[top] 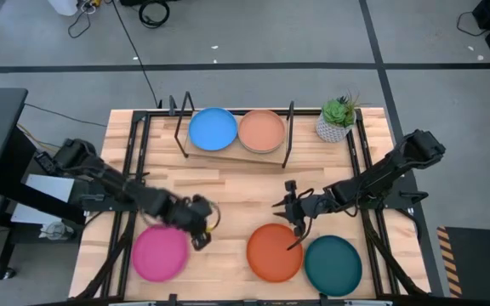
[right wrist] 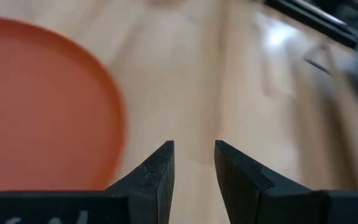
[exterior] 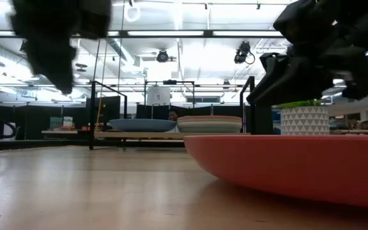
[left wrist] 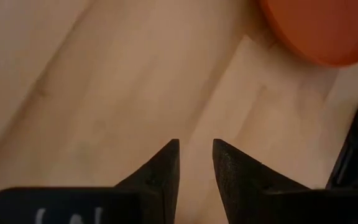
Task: Place and stack plates onto a shelf
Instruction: Stack the pink plate on top of the blue plate on the shelf
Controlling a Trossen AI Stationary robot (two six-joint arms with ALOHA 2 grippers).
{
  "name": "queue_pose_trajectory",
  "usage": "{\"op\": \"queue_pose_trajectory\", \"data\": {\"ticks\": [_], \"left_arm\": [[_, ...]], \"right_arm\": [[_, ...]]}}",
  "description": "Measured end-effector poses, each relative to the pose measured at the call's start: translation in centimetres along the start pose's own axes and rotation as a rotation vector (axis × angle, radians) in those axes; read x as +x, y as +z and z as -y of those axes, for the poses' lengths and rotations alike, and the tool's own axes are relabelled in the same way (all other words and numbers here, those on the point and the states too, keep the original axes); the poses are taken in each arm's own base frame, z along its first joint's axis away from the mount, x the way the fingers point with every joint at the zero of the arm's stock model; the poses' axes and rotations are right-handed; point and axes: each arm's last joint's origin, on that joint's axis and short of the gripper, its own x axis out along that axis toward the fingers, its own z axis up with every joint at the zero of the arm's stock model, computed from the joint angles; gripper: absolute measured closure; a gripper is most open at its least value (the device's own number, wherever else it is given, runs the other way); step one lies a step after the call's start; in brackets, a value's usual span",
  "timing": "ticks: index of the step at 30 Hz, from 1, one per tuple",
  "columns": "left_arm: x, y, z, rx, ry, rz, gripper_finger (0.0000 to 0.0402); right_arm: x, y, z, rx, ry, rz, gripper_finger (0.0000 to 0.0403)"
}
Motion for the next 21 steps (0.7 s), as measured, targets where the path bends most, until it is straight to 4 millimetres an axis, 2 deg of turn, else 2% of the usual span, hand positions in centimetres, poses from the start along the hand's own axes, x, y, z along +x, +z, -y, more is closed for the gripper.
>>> {"op": "queue_pose_trajectory", "data": {"ticks": [5, 10, 16, 21], "left_arm": [[-1.1, -2.4, 4.0, -0.063, -0.024, 0.111, 0.0319], [-0.6, -4.0, 6.4, -0.097, 0.016, 0.076, 0.0341], [0.6, -5.9, 6.9, -0.144, 0.22, -0.042, 0.035], [1.1, -6.3, 7.1, -0.197, 0.331, -0.096, 0.0349]], "right_arm": [[0.4, 0.3, -0.4, -0.005, 0.091, 0.064, 0.0282], [0.3, 0.4, -0.6, 0.004, 0.075, 0.063, 0.0282], [0.0, 0.5, -1.5, -0.029, 0.103, 0.073, 0.0282], [-0.3, 0.6, -2.0, -0.07, 0.119, 0.083, 0.0282]]}}
